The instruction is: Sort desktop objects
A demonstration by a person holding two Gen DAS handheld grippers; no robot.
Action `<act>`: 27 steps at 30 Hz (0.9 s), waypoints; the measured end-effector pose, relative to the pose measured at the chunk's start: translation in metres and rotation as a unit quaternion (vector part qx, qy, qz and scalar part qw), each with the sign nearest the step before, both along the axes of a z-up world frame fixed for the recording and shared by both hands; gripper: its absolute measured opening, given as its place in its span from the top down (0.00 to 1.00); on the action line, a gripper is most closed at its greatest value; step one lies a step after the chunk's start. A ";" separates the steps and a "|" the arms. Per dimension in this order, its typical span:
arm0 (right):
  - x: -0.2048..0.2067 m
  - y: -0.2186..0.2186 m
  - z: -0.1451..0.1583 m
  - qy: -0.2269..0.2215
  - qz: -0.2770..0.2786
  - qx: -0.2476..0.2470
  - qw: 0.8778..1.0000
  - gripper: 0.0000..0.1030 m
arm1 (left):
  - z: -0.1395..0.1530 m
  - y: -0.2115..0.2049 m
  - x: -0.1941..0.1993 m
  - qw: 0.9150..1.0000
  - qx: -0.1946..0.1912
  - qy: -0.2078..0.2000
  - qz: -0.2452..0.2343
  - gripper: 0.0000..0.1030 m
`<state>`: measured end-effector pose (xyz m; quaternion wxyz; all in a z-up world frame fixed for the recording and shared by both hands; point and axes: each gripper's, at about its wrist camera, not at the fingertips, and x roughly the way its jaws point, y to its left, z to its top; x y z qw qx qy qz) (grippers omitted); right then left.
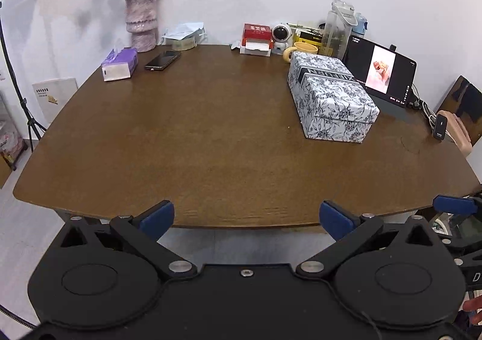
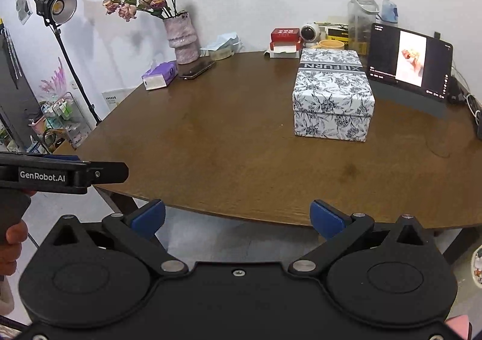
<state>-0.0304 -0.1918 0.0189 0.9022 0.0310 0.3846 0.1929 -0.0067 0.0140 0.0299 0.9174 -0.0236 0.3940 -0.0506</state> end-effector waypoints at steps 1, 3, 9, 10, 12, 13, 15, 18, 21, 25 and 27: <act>-0.001 0.000 0.000 0.001 -0.001 0.000 1.000 0.00 | -0.001 0.000 -0.001 1.000 0.000 0.002 0.000 0.00; -0.003 0.000 -0.001 0.002 -0.005 0.000 1.000 0.00 | -0.003 0.000 -0.003 1.000 0.002 0.004 0.001 0.00; -0.007 0.000 -0.005 0.009 -0.004 0.000 1.000 0.00 | -0.009 -0.004 -0.007 1.000 0.004 0.013 -0.001 0.00; -0.007 0.000 -0.006 0.009 -0.003 -0.001 1.000 0.00 | -0.011 -0.005 -0.008 1.000 0.005 0.014 -0.004 0.00; -0.008 0.001 -0.006 0.010 -0.001 -0.003 1.000 0.00 | -0.012 -0.006 -0.009 1.000 0.005 0.015 -0.006 0.00; -0.008 0.001 -0.006 0.010 -0.001 -0.003 1.000 0.00 | -0.013 -0.007 -0.009 1.000 0.005 0.016 -0.006 0.00; -0.008 0.001 -0.006 0.008 -0.001 -0.004 1.000 0.00 | -0.013 -0.008 -0.009 1.000 0.006 0.015 -0.005 0.00; -0.008 0.001 -0.006 0.007 -0.001 -0.004 1.000 0.00 | -0.012 -0.007 -0.009 1.000 0.008 0.014 -0.004 0.00; -0.009 0.002 -0.006 0.007 -0.002 -0.005 1.000 0.00 | -0.013 -0.007 -0.009 1.000 0.005 0.018 -0.004 0.00; -0.009 0.002 -0.007 0.008 -0.004 -0.005 1.000 0.00 | -0.014 -0.007 -0.009 1.000 0.004 0.020 -0.005 0.00; -0.009 0.002 -0.007 0.008 -0.005 -0.005 1.000 0.00 | -0.013 -0.008 -0.010 1.000 0.007 0.017 -0.006 0.00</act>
